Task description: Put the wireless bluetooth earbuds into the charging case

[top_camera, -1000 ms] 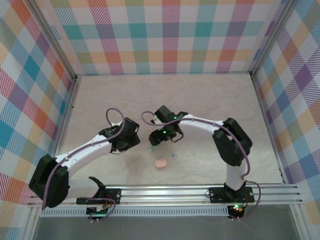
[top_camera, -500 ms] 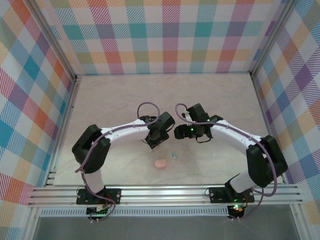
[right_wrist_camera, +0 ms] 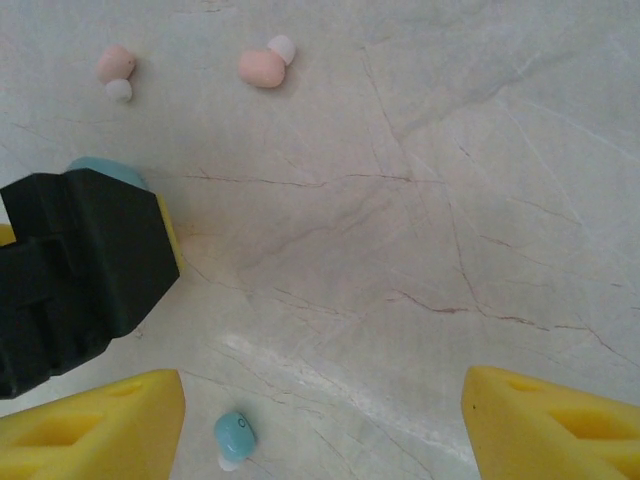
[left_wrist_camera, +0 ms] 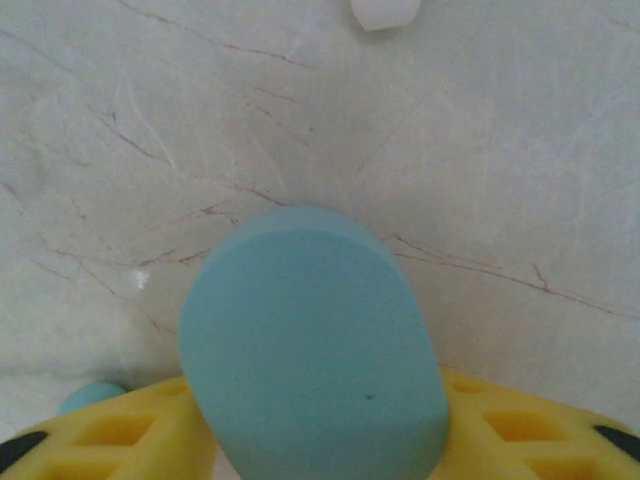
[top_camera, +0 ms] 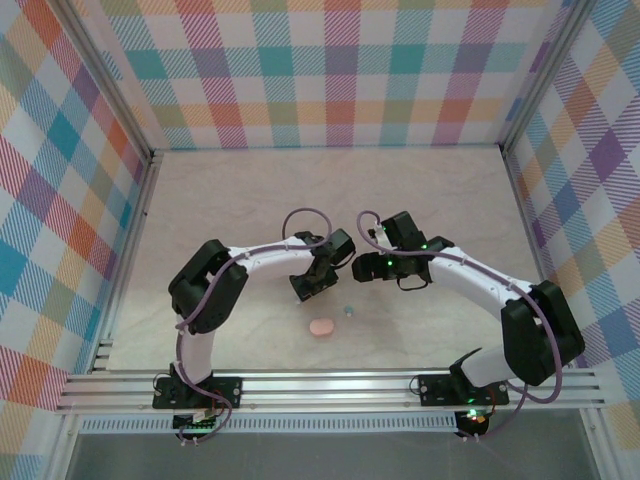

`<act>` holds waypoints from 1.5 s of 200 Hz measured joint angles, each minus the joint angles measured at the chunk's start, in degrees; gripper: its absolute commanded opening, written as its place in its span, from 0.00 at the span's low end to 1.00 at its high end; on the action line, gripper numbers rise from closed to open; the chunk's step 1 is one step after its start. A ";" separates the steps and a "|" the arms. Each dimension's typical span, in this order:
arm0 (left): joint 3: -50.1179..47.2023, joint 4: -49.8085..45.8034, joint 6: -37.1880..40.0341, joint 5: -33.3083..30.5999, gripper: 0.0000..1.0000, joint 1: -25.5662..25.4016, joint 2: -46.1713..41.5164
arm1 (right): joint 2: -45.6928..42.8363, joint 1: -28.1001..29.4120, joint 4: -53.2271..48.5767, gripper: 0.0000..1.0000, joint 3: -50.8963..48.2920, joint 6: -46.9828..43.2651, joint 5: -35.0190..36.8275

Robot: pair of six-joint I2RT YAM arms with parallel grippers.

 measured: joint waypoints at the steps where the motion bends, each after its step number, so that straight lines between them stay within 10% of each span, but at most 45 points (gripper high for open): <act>1: 0.07 -0.13 0.42 0.00 0.46 0.00 0.02 | 0.00 -0.04 0.00 0.74 0.00 0.00 -0.04; 70: 1.44 -0.20 13.73 -1.46 0.31 0.09 0.68 | 0.72 -7.67 -0.68 0.78 1.20 3.37 -9.53; 195: 1.53 4.48 68.06 13.75 0.27 -0.09 -16.02 | 5.92 -18.64 -3.93 0.63 12.98 10.73 -41.05; 300: 3.93 2.38 82.16 24.68 0.20 -0.13 -18.16 | 7.45 -15.30 -8.74 0.59 13.25 9.31 -48.59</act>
